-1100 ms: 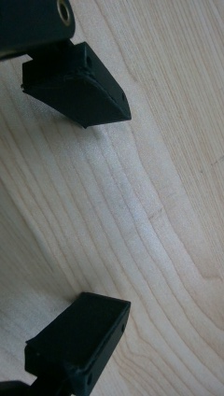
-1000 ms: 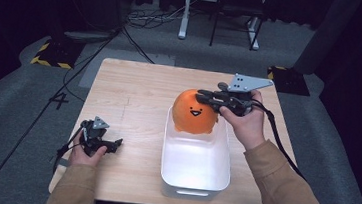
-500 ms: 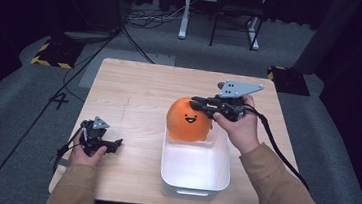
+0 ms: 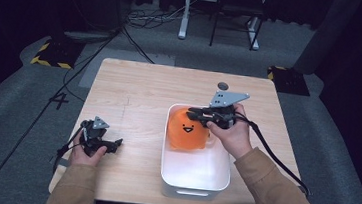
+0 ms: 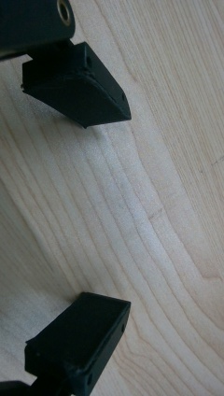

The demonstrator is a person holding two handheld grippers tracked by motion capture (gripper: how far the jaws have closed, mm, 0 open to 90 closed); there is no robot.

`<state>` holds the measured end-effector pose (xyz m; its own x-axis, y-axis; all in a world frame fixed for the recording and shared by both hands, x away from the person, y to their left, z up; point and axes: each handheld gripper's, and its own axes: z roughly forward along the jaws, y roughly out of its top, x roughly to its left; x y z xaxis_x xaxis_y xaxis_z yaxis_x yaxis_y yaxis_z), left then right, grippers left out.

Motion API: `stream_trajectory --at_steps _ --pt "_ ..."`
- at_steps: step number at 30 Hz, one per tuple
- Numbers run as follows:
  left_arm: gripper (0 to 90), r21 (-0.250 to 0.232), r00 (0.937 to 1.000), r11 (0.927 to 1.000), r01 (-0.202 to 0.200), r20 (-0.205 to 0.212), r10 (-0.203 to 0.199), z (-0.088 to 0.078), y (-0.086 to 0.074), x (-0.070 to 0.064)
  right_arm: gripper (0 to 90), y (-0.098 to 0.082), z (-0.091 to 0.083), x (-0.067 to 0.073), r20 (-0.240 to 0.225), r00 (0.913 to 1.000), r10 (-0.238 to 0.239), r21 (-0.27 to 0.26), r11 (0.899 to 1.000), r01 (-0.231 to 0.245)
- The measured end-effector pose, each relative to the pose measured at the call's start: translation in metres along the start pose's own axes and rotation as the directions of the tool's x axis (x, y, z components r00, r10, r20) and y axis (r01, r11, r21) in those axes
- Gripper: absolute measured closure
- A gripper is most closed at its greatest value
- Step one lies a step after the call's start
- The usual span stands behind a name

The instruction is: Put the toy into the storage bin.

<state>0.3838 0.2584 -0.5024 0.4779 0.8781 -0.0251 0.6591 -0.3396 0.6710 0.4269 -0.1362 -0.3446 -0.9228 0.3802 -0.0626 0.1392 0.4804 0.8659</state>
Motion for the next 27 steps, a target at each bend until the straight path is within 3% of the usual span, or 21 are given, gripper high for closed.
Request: stream_trajectory --at_steps 6,11,18,27 --pt "10.0 0.000 1.0000 1.0000 0.002 -0.001 -0.002 0.000 0.000 0.000 79.7 -0.004 0.006 0.002 -0.004 1.0000 -0.007 0.030 1.000 0.007" --pt "9.9 0.000 1.0000 1.0000 0.000 0.000 0.000 0.000 0.000 0.000 79.2 -0.004 0.007 0.000 -0.013 0.9998 0.014 0.047 0.999 -0.013" --pt "10.0 -0.005 1.0000 1.0000 0.001 -0.003 -0.001 0.000 0.000 0.000 78.6 -0.002 0.012 0.002 -0.006 0.9997 -0.025 0.112 0.993 0.025" --pt "9.9 -0.005 1.0000 1.0000 0.002 -0.002 -0.002 0.000 0.000 0.000 78.6 -0.001 0.017 0.004 0.011 0.9991 -0.041 0.167 0.985 0.039"
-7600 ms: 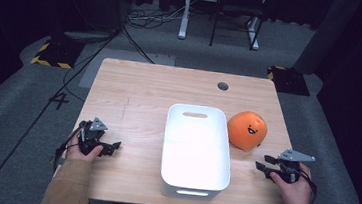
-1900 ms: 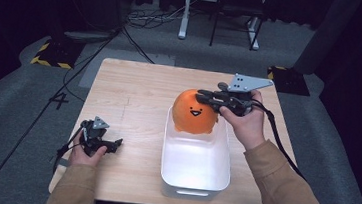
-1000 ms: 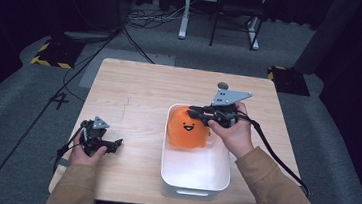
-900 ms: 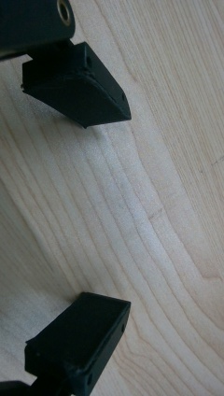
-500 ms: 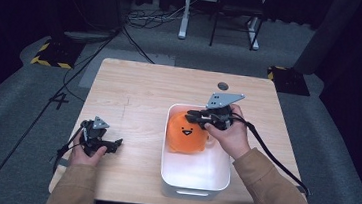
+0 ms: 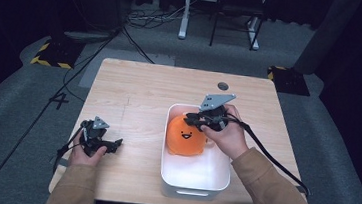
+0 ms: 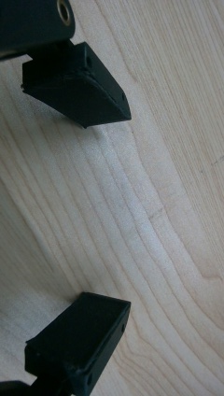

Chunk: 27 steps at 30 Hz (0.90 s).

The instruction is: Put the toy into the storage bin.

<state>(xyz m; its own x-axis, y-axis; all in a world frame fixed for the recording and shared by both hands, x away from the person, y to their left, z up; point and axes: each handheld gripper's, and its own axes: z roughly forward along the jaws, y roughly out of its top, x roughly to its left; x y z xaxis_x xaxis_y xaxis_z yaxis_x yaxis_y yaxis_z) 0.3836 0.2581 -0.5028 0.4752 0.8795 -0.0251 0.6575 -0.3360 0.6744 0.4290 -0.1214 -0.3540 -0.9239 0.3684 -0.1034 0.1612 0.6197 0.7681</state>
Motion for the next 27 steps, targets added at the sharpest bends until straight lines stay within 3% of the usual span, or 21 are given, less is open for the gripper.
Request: stream_trajectory --at_steps 4,5,12,17,21,27 --pt "9.9 0.000 1.0000 1.0000 -0.002 -0.001 0.002 0.000 0.000 0.000 79.2 0.001 0.000 -0.001 -0.014 0.9999 0.005 -0.015 1.000 -0.006" --pt "9.9 0.005 1.0000 1.0000 -0.001 0.004 0.001 0.000 0.000 0.000 79.1 0.000 0.000 -0.002 -0.010 0.9999 0.004 0.008 1.000 -0.004" --pt "10.0 0.005 1.0000 1.0000 -0.002 0.002 0.002 0.000 0.000 0.000 77.4 -0.003 0.001 -0.003 0.000 1.0000 0.005 0.021 1.000 -0.005" --pt "9.9 0.005 1.0000 1.0000 0.001 0.003 -0.001 0.000 0.000 0.000 73.3 -0.002 -0.004 -0.003 -0.002 0.9999 0.015 -0.008 1.000 -0.015" --pt "9.9 0.005 1.0000 1.0000 -0.002 0.003 0.002 0.000 0.000 0.000 67.2 -0.001 -0.012 -0.005 0.011 0.9998 0.019 -0.029 0.999 -0.019" --pt "10.0 0.002 1.0000 1.0000 -0.002 0.000 0.002 0.000 0.000 0.000 51.4 -0.001 -0.036 -0.013 0.086 0.9957 0.036 -0.079 0.996 -0.029"
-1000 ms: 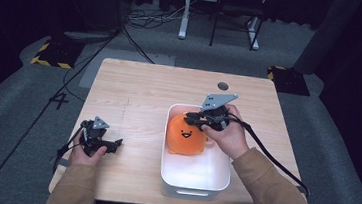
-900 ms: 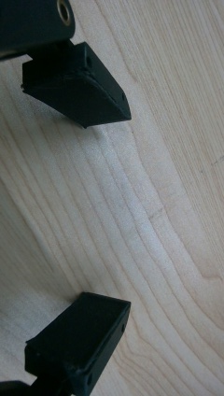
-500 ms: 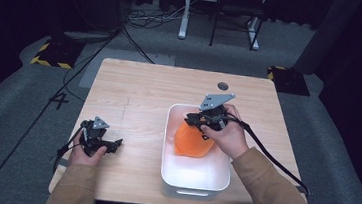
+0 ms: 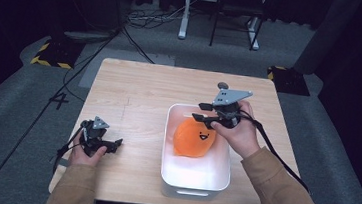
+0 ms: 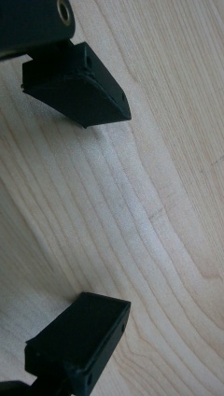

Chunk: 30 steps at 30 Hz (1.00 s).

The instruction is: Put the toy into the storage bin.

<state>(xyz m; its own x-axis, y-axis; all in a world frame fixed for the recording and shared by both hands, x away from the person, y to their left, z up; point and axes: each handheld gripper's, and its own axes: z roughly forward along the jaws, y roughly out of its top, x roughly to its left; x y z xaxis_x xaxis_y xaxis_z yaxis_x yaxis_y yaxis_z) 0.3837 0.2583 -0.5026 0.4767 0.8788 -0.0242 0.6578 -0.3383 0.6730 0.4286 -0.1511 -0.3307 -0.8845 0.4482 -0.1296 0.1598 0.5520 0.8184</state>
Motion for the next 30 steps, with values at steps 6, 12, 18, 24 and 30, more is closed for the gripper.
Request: stream_trajectory --at_steps 6,12,18,24,30 --pt "9.9 0.000 1.0000 1.0000 0.000 -0.001 0.000 0.000 0.000 0.000 43.4 -0.003 -0.016 -0.010 0.040 0.9985 0.038 -0.039 0.999 -0.037" --pt "9.9 -0.002 1.0000 1.0000 0.000 0.001 0.000 0.000 0.000 0.000 41.9 -0.010 -0.032 -0.018 0.071 0.9953 0.067 -0.057 0.996 -0.063" --pt "10.0 -0.005 1.0000 1.0000 0.002 0.004 -0.002 -0.001 -0.002 -0.001 37.7 -0.016 -0.048 -0.025 0.126 0.9905 0.055 -0.001 0.998 -0.055" --pt "10.0 -0.002 1.0000 1.0000 0.004 0.001 -0.004 -0.001 -0.002 -0.002 34.3 -0.026 -0.063 -0.031 0.174 0.9819 0.075 0.013 0.997 -0.078" --pt "10.0 -0.003 1.0000 1.0000 0.004 0.001 -0.004 -0.001 -0.002 -0.002 31.9 -0.039 -0.075 -0.040 0.204 0.9734 0.105 0.043 0.992 -0.116"
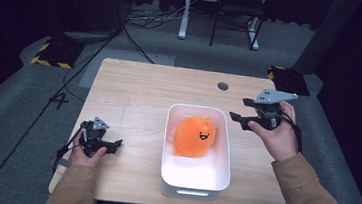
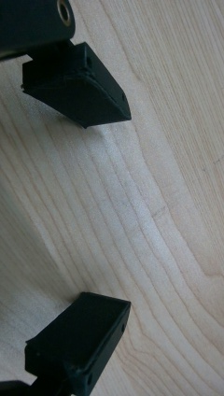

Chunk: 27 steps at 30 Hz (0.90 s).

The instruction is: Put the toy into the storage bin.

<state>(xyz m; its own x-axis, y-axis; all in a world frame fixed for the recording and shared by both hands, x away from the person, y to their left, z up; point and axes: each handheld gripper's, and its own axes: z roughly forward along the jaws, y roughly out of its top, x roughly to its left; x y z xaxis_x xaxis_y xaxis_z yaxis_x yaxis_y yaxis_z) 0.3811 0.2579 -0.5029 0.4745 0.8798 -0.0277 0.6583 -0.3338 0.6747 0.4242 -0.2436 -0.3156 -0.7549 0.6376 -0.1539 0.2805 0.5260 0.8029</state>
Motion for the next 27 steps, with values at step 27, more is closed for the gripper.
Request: stream_trajectory --at_steps 27 --pt "10.0 -0.003 1.0000 1.0000 0.001 0.003 -0.001 0.000 0.000 0.000 25.4 -0.108 -0.010 -0.030 0.128 0.9781 0.164 0.085 0.981 -0.176"
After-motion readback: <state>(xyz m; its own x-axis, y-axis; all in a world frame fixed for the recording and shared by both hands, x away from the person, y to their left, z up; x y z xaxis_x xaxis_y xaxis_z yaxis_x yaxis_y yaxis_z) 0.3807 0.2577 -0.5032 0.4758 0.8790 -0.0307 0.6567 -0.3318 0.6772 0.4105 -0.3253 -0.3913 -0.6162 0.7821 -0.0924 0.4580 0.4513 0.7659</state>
